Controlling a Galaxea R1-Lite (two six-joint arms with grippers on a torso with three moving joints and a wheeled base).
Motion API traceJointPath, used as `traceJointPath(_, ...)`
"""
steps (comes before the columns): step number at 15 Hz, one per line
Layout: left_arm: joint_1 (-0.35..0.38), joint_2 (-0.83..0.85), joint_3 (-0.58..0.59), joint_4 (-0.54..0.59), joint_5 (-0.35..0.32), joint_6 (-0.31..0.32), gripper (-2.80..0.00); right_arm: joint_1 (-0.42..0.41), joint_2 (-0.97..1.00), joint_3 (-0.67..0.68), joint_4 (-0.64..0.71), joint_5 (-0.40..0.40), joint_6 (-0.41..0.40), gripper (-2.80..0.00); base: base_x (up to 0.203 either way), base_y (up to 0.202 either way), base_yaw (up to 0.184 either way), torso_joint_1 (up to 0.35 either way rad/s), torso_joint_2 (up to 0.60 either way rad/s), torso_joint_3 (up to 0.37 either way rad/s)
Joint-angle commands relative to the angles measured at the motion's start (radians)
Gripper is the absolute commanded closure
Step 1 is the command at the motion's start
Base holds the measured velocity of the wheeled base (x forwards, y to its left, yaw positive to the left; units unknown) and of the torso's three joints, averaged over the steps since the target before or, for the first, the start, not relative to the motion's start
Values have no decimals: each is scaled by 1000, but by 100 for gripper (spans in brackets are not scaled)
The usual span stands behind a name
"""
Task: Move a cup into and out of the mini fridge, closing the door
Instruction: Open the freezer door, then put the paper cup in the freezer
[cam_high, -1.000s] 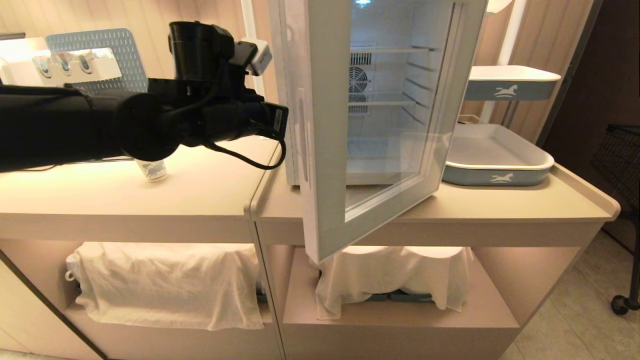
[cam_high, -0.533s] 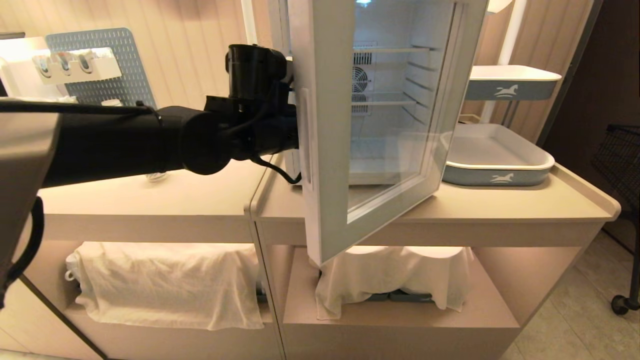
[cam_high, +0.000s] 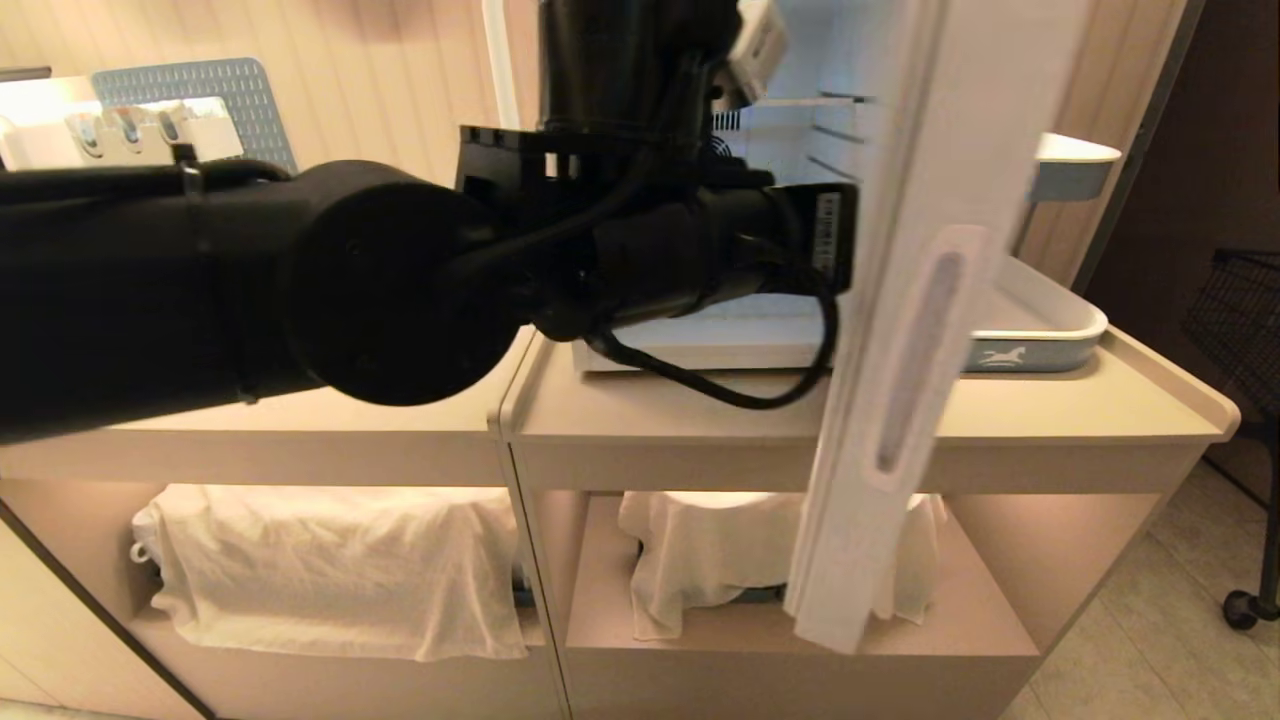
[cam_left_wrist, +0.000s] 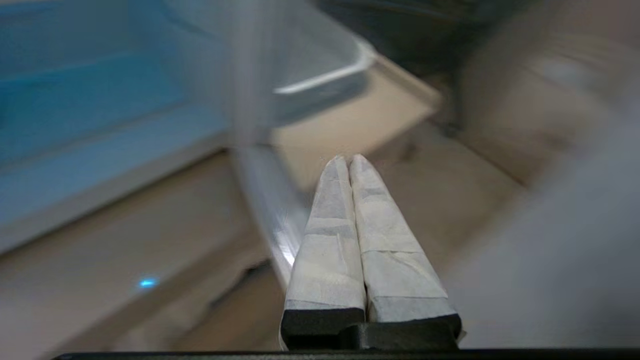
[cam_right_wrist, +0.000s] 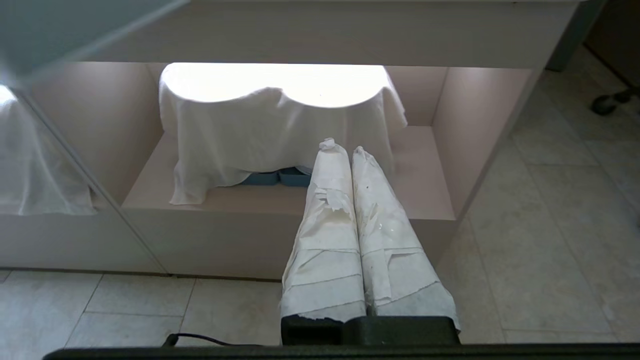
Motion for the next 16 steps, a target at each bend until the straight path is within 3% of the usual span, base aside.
traceJointPath(1, -72, -59, 34, -2, 14, -16, 0, 0, 0, 0, 1, 0, -1, 0, 0, 0, 0, 0, 0, 0)
traceJointPath(4, -17, -122, 80, 22, 44, -4, 0, 0, -2, 0, 1, 0, -1, 0, 0, 0, 0, 0, 0, 0)
traceJointPath(7, 106, -240, 158, 139, 22, 37, 0, 0, -2, 0, 1, 0, -1, 0, 0, 0, 0, 0, 0, 0)
traceJointPath(12, 424, -532, 328, 421, -172, 141, 0, 0, -2, 0, 1, 0, -1, 0, 0, 0, 0, 0, 0, 0)
traceJointPath(14, 571, -708, 474, 492, -222, 213, 0, 0, 0, 0, 1, 0, -1, 0, 0, 0, 0, 0, 0, 0)
traceJointPath(16, 697, -921, 695, 514, -262, 273, 0, 0, 0, 0, 1, 0, -1, 0, 0, 0, 0, 0, 0, 0)
